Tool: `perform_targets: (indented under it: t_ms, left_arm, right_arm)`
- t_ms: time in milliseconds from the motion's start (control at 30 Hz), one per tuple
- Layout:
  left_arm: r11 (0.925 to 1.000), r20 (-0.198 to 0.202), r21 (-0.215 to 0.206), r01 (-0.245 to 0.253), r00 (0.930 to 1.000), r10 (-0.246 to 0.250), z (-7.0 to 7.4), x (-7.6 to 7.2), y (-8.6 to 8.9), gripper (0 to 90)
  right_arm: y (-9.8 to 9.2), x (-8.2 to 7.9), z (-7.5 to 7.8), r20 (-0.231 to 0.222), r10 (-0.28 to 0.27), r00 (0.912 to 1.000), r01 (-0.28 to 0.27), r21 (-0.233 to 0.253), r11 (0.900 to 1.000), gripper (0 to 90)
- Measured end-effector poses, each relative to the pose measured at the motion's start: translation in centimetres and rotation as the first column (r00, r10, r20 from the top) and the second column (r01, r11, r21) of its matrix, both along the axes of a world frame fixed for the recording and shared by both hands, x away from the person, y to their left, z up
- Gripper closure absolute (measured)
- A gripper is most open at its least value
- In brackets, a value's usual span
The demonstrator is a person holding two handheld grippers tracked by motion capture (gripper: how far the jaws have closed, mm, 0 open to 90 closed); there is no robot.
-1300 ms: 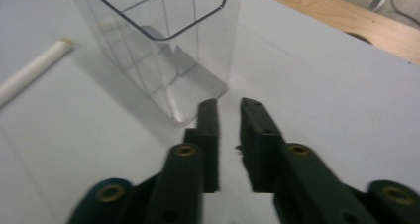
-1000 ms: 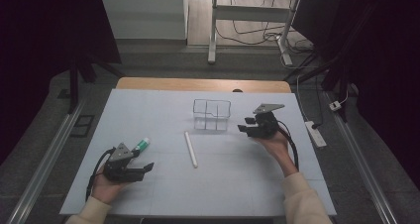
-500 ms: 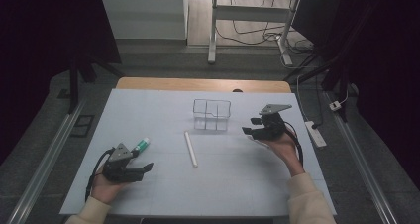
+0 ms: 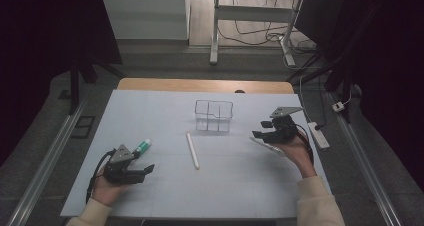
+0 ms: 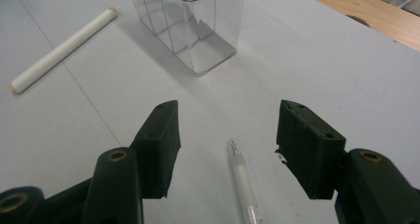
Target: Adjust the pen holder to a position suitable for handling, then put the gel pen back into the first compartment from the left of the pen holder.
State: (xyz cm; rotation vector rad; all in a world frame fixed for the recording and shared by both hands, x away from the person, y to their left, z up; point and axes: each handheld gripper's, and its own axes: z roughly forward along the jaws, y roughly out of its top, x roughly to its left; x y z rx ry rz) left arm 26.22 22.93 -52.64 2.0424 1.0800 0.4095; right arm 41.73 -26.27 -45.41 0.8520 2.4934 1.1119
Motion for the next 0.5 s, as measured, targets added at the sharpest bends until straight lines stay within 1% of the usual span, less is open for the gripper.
perform_targets:
  t_ms: [133, 267, 500]
  left_arm:
    - [1.0, -0.001, 0.0, 0.002, 1.0, -0.002, -0.04, 0.07, -0.04, 25.6]
    - [1.0, -0.001, -0.001, 0.001, 1.0, -0.001, -0.07, 0.1, 0.0, 25.6]
    - [0.9998, 0.003, -0.019, 0.008, 1.0, -0.008, 0.02, 0.14, -0.13, 25.6]
  right_arm:
    - [-0.12, 0.08, 0.03, -0.002, -0.003, 1.0, 0.003, -0.012, 1.0, 41.3]
    - [-0.24, 0.21, 0.06, -0.004, -0.006, 1.0, 0.006, -0.014, 1.0, 41.2]
    - [-0.42, 0.48, 0.03, -0.018, -0.007, 0.9998, 0.007, -0.016, 1.0, 41.2]
